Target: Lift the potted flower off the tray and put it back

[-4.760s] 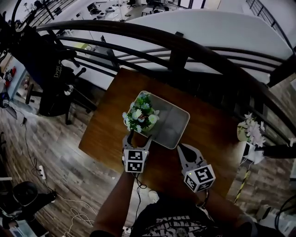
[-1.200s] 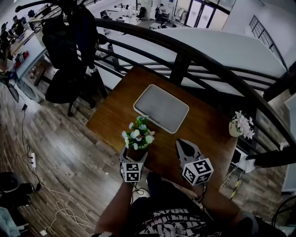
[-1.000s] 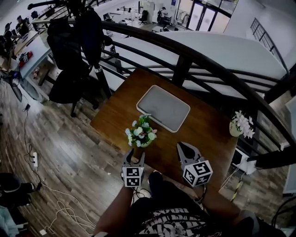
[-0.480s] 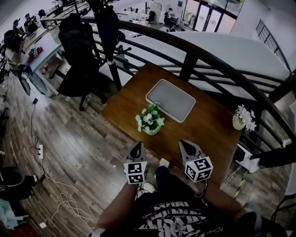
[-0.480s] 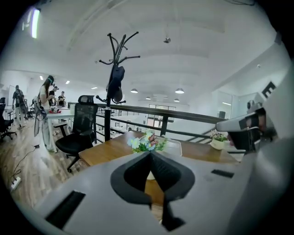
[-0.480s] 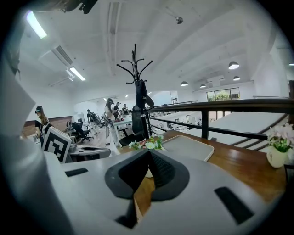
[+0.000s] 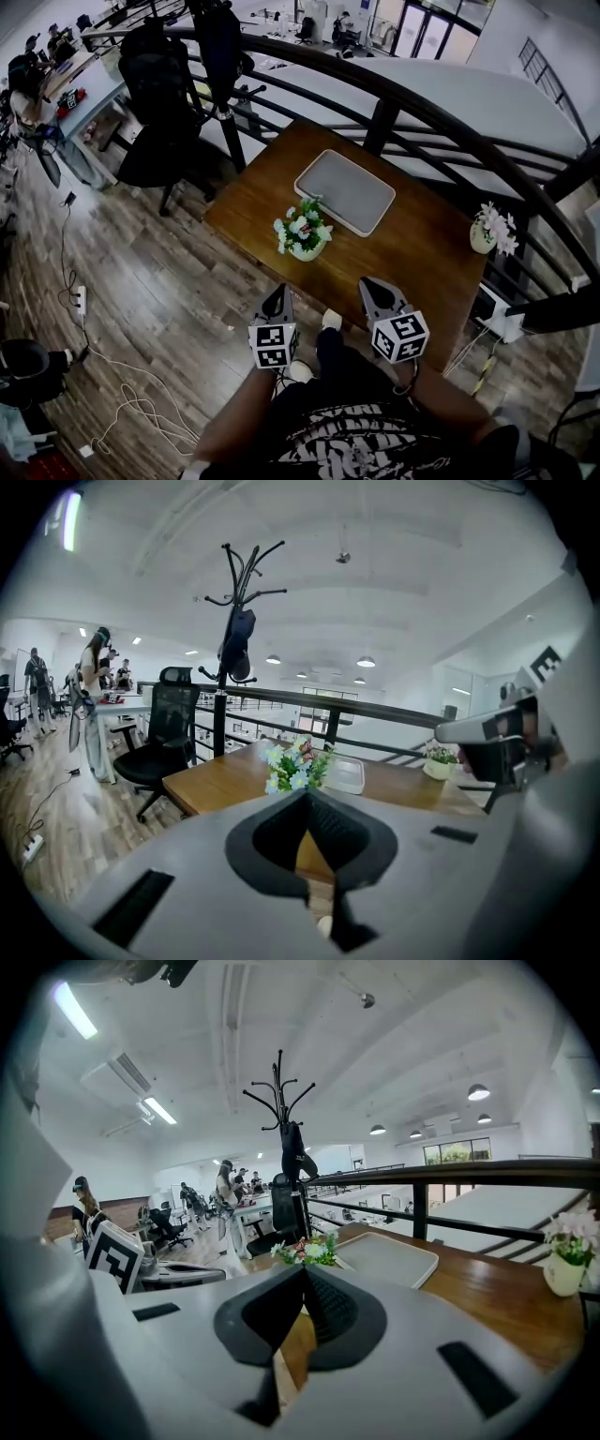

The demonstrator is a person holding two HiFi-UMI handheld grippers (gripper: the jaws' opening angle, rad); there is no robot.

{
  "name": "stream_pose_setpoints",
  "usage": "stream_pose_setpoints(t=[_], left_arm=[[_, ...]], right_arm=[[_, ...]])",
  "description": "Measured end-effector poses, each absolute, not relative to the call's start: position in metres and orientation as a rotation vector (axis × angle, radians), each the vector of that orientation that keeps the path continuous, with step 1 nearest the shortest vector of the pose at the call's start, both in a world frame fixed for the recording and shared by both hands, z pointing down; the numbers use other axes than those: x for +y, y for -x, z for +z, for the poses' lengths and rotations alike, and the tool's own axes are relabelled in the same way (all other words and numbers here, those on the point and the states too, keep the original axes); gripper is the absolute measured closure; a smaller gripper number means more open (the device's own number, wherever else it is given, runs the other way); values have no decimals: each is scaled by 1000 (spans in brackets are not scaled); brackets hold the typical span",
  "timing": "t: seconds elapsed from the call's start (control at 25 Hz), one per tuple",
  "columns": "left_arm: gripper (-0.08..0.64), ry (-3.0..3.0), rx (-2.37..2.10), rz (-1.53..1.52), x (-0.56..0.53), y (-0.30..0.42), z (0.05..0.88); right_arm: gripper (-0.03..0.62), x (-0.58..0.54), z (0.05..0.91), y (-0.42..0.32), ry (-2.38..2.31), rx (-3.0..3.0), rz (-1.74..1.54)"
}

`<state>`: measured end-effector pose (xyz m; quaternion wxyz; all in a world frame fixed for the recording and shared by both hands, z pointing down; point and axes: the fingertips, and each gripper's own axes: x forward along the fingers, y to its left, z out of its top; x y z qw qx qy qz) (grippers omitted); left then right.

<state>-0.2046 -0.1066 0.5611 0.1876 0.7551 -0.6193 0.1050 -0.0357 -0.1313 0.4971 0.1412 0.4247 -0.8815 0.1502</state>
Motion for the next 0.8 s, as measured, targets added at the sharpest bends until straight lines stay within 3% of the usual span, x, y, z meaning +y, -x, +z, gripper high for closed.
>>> stream_pose_setpoints(t=[0.48, 0.52, 0.64, 0.8], left_arm=[[549, -2168, -1672, 388, -130, 181, 585], [534, -2177, -1653, 403, -132, 177, 589], [352, -2179, -1568, 441, -137, 163, 608], [263, -2149, -1511, 498, -141, 148, 634]], right_arm=[[594, -145, 509, 14, -1261, -2509, 464], [594, -147, 510, 13, -1263, -2506, 465], [594, -149, 513, 6, -1264, -2499, 466], [594, -149, 516, -12, -1272, -2482, 472]])
